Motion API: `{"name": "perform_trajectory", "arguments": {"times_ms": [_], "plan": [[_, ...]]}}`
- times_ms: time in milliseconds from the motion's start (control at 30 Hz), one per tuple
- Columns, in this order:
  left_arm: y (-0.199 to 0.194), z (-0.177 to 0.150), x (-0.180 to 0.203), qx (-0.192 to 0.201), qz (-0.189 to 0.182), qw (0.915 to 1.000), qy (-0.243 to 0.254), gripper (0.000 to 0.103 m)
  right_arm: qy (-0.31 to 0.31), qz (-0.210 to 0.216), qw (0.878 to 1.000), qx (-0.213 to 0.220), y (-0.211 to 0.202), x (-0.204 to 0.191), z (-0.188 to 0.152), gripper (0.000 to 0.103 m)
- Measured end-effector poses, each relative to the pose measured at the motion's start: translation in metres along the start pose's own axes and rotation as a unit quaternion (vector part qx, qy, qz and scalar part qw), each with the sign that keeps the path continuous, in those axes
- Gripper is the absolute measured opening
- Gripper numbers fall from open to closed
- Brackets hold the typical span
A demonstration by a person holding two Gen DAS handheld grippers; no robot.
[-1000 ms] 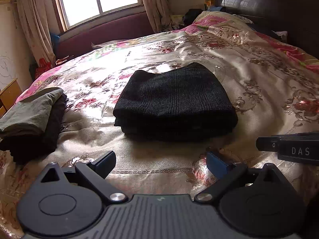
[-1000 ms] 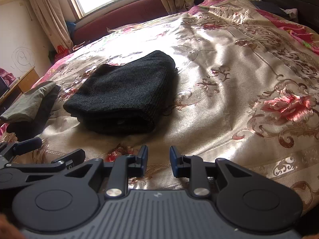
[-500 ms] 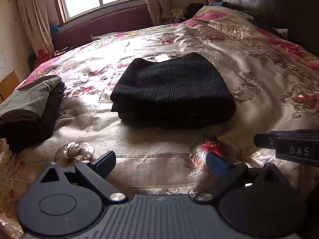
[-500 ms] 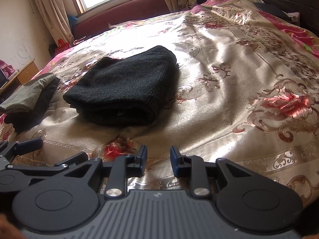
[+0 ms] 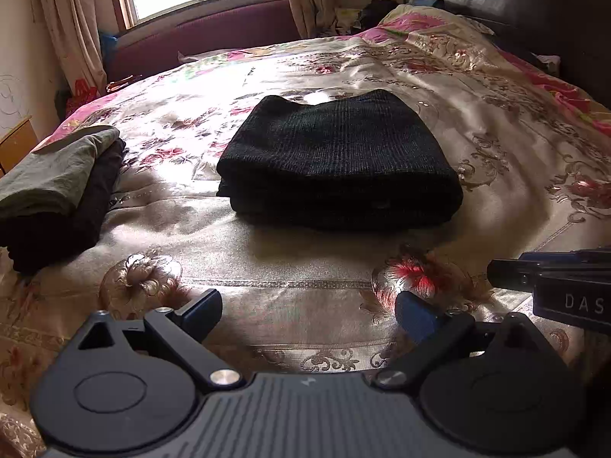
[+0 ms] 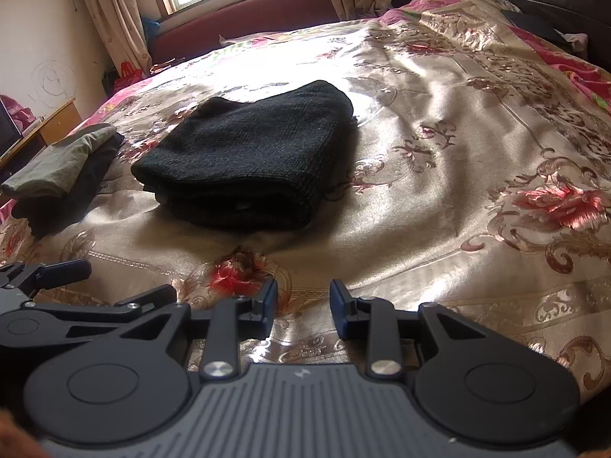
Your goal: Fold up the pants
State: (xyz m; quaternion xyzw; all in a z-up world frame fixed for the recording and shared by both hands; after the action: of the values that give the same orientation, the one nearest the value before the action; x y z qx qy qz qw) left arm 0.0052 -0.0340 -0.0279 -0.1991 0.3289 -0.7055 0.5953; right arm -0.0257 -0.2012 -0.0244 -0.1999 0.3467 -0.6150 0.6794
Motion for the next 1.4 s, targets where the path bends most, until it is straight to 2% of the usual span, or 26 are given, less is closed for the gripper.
{"name": "perform_trajectory", "arguments": {"times_ms": [1400], "plan": [[0.0013, -0.0039, 0.0038, -0.005, -0.019, 0.9998, 0.006, 0.103, -0.012, -0.009, 1.000, -0.004, 0.0012, -0.0024, -0.0014, 0.032]]}}
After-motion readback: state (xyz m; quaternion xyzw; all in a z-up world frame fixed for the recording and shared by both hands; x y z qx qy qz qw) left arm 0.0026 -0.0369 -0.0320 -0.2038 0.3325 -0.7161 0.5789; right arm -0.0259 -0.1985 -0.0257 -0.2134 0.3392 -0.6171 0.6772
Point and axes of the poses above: each gripper's, at about its wrist camera, not at the fingertips, and y roughly the way its jaws point, x to its right, z to its top, the point moved 3 cm from there along y, roughly the way its jaws point
